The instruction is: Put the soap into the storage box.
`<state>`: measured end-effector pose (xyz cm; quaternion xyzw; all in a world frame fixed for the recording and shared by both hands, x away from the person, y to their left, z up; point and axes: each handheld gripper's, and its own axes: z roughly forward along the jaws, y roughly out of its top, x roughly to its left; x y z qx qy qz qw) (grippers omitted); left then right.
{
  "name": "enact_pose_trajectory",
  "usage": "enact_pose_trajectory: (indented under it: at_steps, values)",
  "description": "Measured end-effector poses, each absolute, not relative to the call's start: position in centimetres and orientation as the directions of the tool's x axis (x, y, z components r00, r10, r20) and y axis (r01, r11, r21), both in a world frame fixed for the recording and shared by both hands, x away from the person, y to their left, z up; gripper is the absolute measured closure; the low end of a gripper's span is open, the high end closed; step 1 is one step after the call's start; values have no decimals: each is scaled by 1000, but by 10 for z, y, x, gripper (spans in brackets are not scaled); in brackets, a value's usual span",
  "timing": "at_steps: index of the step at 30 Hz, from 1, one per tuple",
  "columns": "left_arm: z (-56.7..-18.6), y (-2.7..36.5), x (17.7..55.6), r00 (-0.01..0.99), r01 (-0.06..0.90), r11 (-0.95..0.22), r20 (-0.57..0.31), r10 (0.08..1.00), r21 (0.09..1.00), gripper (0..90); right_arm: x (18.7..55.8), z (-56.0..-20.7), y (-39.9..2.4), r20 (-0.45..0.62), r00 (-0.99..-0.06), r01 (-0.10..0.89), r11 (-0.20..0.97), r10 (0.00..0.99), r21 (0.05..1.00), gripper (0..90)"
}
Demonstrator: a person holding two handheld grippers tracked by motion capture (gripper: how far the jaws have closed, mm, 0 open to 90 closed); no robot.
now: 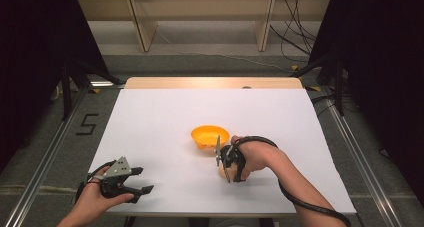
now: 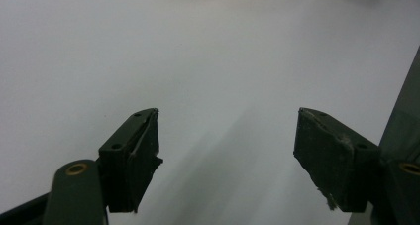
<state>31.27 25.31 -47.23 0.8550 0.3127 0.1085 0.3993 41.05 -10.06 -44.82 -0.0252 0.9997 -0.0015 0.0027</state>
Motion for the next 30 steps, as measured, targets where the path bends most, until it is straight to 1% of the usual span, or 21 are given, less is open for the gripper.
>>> enact_pose_trajectory:
  at_steps: [2,3,5,7,8,9,11,14,15,16,22,23,24,25,26,27,28,29,30]
  values:
    - [-472,253,313,781,448,-485,-64,621,751,254,412,-447,-101,-17,-997,-75,997,-74,4,332]
    - [-472,253,313,781,448,-485,-64,622,751,253,411,-446,-101,-18,-998,-53,999,-53,1,332]
    - [-472,253,313,781,448,-485,-64,621,751,253,411,-445,-102,-9,-998,-63,998,-63,1,331]
    - [-472,253,313,781,448,-485,-65,621,751,253,411,-444,-103,-10,-999,-52,999,-52,4,331]
    - [-472,253,313,781,448,-485,-65,621,751,253,409,-443,-103,-4,-1000,-13,1000,-13,16,332]
    - [-472,253,312,784,447,-485,-68,618,752,254,410,-442,-104,-16,-999,-33,999,-33,16,331]
    - [-472,253,313,781,449,-485,-65,621,751,254,411,-440,-105,-17,-999,-40,999,-40,15,331]
    - [-472,253,313,781,448,-485,-66,621,751,253,409,-436,-107,-23,-1000,5,1000,5,20,332]
    - [-472,253,313,781,448,-485,-66,621,751,254,411,-435,-107,-28,-999,-16,1000,-16,16,331]
    - [-472,253,313,781,448,-485,-66,621,751,254,410,-434,-107,-31,-1000,-1,1000,-1,18,331]
    - [-472,253,312,777,452,-474,-74,625,756,254,411,-432,-109,-34,-999,-6,1000,-5,16,331]
    - [-472,252,312,777,454,-472,-76,626,756,253,412,-430,-110,-21,-1000,6,1000,6,16,331]
    - [-472,252,312,777,454,-472,-76,626,756,253,414,-430,-111,-40,-999,-24,999,-23,23,331]
    - [-472,253,313,781,449,-485,-66,621,751,253,414,-428,-111,-49,-999,-20,1000,-20,12,331]
    - [-472,253,313,777,453,-474,-74,625,755,253,414,-428,-111,-42,-999,-19,1000,-18,25,331]
    - [-472,253,313,777,453,-474,-74,625,755,253,416,-426,-111,-52,-997,-49,999,-48,21,331]
    - [-472,252,312,776,454,-471,-76,626,757,254,415,-425,-111,-49,-999,-25,1000,-24,16,332]
    - [-472,253,312,777,453,-472,-75,626,756,254,416,-424,-111,-51,-998,-36,999,-35,19,332]
    - [-472,253,312,777,453,-472,-75,626,756,254,415,-423,-111,-55,-998,-15,1000,-14,15,332]
